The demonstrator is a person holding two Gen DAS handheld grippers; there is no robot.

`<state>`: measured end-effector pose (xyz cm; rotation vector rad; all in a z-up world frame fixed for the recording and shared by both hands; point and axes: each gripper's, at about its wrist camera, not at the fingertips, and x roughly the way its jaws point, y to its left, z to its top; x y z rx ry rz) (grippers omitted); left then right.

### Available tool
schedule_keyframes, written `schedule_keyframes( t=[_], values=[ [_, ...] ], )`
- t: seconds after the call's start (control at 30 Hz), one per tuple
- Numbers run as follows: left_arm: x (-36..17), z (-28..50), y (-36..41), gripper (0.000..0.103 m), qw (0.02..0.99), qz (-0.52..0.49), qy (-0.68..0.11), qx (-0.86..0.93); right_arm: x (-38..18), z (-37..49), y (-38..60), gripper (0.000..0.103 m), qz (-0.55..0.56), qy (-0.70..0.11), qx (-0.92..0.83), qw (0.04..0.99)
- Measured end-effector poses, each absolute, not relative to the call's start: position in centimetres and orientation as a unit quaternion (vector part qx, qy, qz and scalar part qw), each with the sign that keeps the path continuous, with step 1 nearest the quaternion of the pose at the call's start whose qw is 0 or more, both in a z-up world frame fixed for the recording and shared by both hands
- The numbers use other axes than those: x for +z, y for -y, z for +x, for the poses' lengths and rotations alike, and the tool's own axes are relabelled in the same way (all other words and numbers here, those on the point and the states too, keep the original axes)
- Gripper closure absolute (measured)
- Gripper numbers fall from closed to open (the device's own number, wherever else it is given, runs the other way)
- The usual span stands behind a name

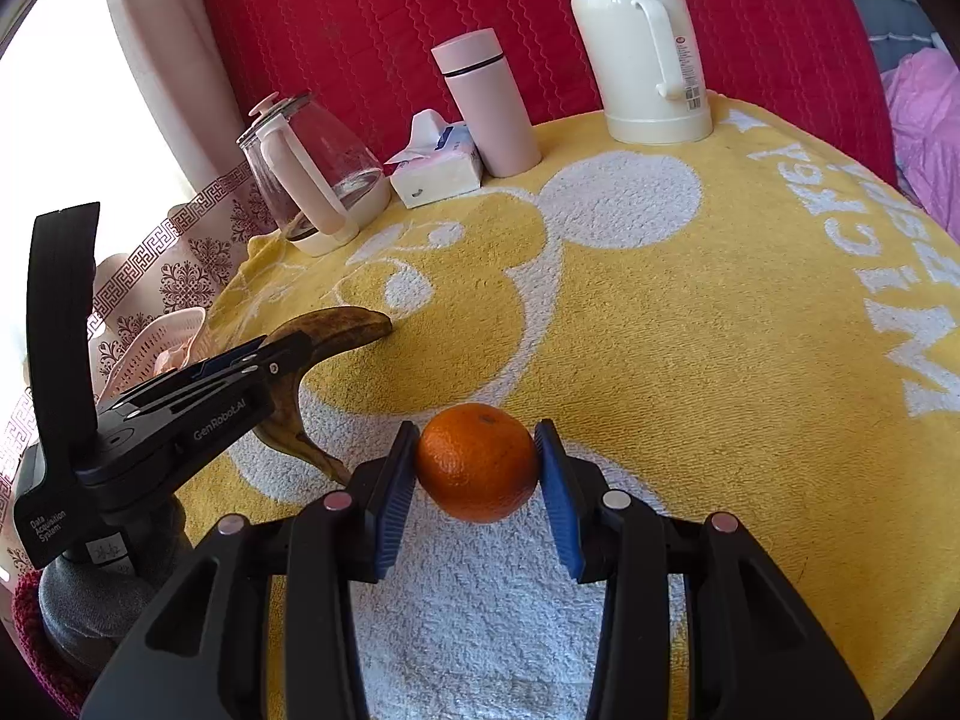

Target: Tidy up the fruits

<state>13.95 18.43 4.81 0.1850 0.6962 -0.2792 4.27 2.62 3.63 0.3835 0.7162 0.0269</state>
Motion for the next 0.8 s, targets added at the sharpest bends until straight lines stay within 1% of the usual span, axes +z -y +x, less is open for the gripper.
schedule_keyframes(
  t=[0.1,0.13,0.17,0.3,0.43,0.53,0.6,0.63,0.7,0.73,0.77,0.8],
  values=[
    [5.4,13.4,-18.7,0.076,0.931,0.09,-0.328,-0.131,3.6,4.3,-2.6,0.063,0.186,-0.349,0.012,0.919],
    [5.6,13.3,-18.8,0.078,0.933,0.088,-0.325,-0.13,3.6,4.3,-2.6,0.063,0.186,-0.349,0.012,0.919],
    [5.7,13.0,-18.8,0.089,0.935,0.089,-0.32,-0.127,3.5,4.3,-2.6,0.063,0.186,-0.349,0.013,0.919],
    [6.2,12.4,-18.8,0.089,0.937,0.093,-0.31,-0.134,3.5,4.3,-2.6,0.063,0.186,-0.349,0.012,0.918],
    [5.6,12.4,-18.7,0.088,0.934,0.096,-0.317,-0.134,3.5,4.3,-2.6,0.063,0.186,-0.348,0.012,0.919],
    [5.3,13.2,-19.6,0.082,0.932,0.086,-0.327,-0.127,3.5,4.3,-2.5,0.063,0.187,-0.348,0.012,0.919],
    [5.0,13.9,-20.5,0.071,0.931,0.074,-0.336,-0.123,3.5,4.4,-2.5,0.063,0.188,-0.347,0.013,0.919],
    [4.9,14.2,-20.9,0.068,0.929,0.069,-0.341,-0.124,3.5,4.4,-2.5,0.063,0.188,-0.347,0.013,0.919],
    [4.3,14.9,-21.5,0.054,0.923,0.06,-0.357,-0.131,3.5,4.3,-2.5,0.063,0.187,-0.347,0.013,0.919],
    [3.9,15.2,-21.7,0.05,0.92,0.055,-0.365,-0.132,3.5,4.3,-2.5,0.063,0.187,-0.347,0.013,0.919],
    [3.6,15.6,-21.8,0.044,0.917,0.05,-0.373,-0.133,3.5,4.3,-2.6,0.063,0.187,-0.347,0.013,0.919],
    [3.2,15.8,-21.8,0.043,0.913,0.049,-0.381,-0.135,3.5,4.3,-2.5,0.063,0.187,-0.348,0.013,0.919]
  ],
)
